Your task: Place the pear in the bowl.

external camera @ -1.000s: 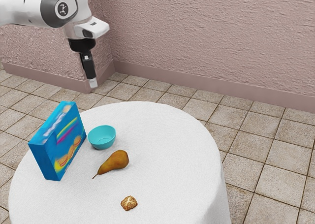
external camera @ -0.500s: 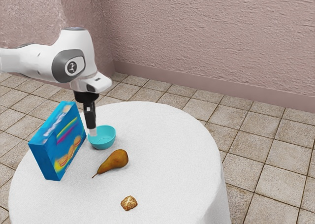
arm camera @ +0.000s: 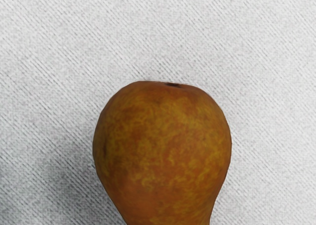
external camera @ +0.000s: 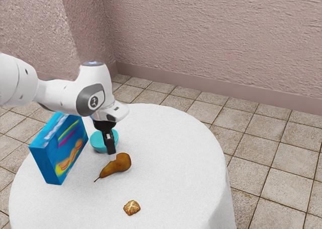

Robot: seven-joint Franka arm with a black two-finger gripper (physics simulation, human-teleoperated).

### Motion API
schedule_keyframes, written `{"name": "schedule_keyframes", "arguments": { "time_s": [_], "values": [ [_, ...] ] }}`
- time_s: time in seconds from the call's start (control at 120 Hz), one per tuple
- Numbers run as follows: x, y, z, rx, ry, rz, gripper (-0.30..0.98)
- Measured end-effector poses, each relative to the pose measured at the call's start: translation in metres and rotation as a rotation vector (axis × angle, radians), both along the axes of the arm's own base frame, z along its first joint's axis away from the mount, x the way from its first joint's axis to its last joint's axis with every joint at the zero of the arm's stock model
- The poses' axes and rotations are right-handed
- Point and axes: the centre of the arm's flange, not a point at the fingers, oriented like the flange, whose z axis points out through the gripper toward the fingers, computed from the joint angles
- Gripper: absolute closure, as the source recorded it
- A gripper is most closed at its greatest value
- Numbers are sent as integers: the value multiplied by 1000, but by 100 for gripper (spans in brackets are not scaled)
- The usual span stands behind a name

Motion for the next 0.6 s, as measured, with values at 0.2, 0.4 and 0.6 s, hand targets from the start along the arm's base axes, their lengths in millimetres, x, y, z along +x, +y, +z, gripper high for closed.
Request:
{"name": "schedule_keyframes", "arguments": {
  "time_s": [0.2, 0.4, 0.6],
  "values": [
    [6, -4, -28, -8, 2, 9, 0],
    [15, -6, -52, -15, 16, 25, 0],
    [17, -5, -68, -36, 28, 58, -2]
  ]
}}
